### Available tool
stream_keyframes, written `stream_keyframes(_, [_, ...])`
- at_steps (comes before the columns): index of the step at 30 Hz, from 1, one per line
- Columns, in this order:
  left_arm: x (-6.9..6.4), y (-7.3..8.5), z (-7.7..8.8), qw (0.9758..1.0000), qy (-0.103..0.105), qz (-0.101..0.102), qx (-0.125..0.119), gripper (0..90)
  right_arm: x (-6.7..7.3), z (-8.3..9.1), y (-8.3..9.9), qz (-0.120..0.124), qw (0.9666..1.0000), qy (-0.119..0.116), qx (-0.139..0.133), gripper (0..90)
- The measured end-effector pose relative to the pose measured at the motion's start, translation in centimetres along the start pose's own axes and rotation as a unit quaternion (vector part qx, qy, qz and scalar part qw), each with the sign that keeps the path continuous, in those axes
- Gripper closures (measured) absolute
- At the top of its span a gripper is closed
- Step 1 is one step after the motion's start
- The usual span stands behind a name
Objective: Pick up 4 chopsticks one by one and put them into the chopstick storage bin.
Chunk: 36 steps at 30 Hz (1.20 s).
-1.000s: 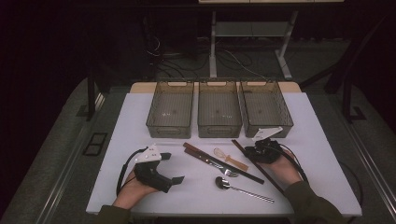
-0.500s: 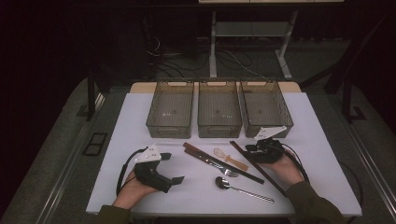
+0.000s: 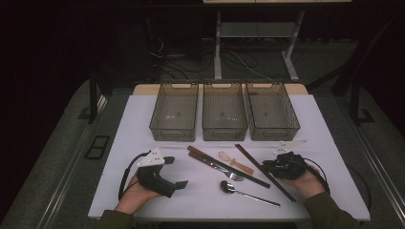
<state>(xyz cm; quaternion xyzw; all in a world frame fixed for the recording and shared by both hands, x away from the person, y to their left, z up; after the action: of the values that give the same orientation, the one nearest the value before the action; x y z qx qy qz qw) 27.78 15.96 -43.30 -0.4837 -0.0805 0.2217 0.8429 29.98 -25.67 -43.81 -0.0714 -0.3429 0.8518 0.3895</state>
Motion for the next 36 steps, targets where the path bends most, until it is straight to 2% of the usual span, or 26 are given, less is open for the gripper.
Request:
stream_keyframes(19, [-0.02,0.04,0.03,1.0,-0.001,-0.001,0.0,0.0,-0.38,-0.65,0.29,-0.004,0.9996,0.006,0.026,78.9])
stream_keyframes(31, [-0.03,0.03,0.0,1.0,0.0,-0.002,0.003,0.0,-0.65,-0.95,0.35,-0.001,0.9992,0.02,0.035,79.7])
stream_keyframes(34, [-0.04,0.03,-0.01,1.0,-0.001,-0.003,0.001,0.0,-0.64,-0.95,0.32,0.001,0.999,0.027,0.036,82.9])
stream_keyframes(35, [-0.04,0.04,-0.01,1.0,-0.001,-0.003,0.001,0.0,-0.77,-0.95,0.3,-0.01,0.999,0.025,0.035,83.4])
stream_keyframes(36, [-0.04,0.04,-0.01,1.0,-0.001,-0.002,0.001,0.0,-0.79,-0.96,0.3,-0.011,0.999,0.027,0.035,83.5])
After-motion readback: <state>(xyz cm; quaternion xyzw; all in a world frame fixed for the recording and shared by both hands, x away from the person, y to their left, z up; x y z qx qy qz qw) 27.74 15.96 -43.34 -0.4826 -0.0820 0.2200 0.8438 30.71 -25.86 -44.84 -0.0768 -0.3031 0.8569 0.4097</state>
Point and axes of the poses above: each handheld gripper's, and its own axes: z roughly backward along the jaws, y roughly out of its underside, x roughly to its left, the point moved 1 cm from there along -z, roughly forward along the jaws, and after that the axes turned 6 degrees about -z, right-handed, at the moved point
